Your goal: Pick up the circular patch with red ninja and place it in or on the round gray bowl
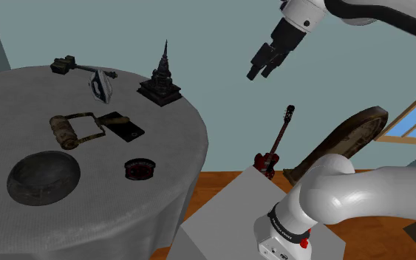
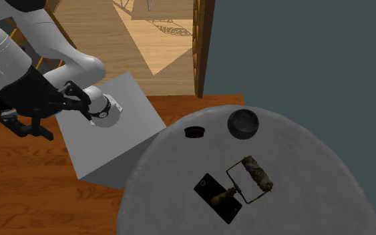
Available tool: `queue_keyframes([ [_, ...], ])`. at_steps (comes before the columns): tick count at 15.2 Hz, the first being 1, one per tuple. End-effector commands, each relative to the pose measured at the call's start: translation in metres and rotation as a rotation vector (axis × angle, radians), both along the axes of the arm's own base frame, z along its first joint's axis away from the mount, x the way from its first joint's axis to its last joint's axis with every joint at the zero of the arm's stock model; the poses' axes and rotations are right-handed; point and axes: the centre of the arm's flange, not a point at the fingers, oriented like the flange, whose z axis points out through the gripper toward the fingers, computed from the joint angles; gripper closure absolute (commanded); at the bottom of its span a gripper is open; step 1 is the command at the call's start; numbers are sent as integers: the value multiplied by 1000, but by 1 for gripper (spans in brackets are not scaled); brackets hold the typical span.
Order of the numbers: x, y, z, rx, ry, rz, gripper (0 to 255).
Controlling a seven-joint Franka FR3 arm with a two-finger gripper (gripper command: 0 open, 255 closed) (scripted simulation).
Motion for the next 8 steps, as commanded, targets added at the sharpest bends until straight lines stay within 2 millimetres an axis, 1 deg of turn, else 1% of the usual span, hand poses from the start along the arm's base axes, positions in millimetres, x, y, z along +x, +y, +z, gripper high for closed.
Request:
queue_keyframes([
  [1, 0, 0, 0, 0, 0, 0, 0],
  [8, 53, 61, -45, -28, 28, 212, 0],
])
